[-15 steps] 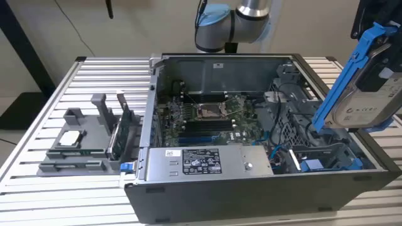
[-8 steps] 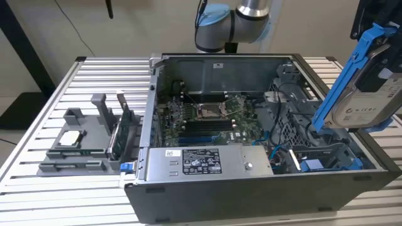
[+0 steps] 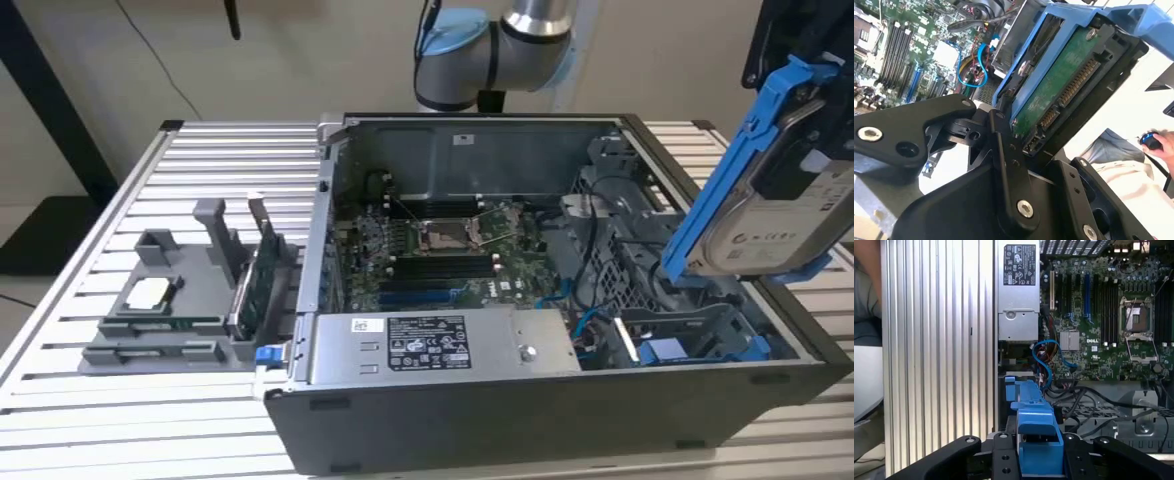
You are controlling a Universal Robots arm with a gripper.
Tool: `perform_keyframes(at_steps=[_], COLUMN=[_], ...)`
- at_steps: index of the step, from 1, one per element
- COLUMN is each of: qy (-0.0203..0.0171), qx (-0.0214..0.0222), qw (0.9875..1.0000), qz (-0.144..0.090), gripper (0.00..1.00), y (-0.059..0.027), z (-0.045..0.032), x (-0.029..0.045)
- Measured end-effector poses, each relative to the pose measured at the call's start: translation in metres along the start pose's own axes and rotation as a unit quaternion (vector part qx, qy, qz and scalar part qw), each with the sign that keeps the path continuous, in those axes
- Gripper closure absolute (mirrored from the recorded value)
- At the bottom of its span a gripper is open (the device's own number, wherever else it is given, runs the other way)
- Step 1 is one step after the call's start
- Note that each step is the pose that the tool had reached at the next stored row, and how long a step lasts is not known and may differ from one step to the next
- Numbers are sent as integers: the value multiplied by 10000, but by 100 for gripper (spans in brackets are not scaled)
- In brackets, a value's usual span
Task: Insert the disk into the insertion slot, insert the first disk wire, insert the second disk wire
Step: 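Insert the disk into the insertion slot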
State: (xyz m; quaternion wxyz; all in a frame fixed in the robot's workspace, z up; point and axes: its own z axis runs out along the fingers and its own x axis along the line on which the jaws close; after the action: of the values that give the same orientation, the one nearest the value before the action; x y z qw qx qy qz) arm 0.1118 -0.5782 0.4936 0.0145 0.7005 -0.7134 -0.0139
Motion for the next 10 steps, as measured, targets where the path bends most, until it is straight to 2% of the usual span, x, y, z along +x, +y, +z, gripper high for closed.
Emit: perform_keyframes(at_steps=[4,10], qy=[0,1], qx=[-11,-53], qw=[10000,10000], qz=[0,1], gripper=[67,67], y=[-8,-21], z=[39,116], x=[3,8])
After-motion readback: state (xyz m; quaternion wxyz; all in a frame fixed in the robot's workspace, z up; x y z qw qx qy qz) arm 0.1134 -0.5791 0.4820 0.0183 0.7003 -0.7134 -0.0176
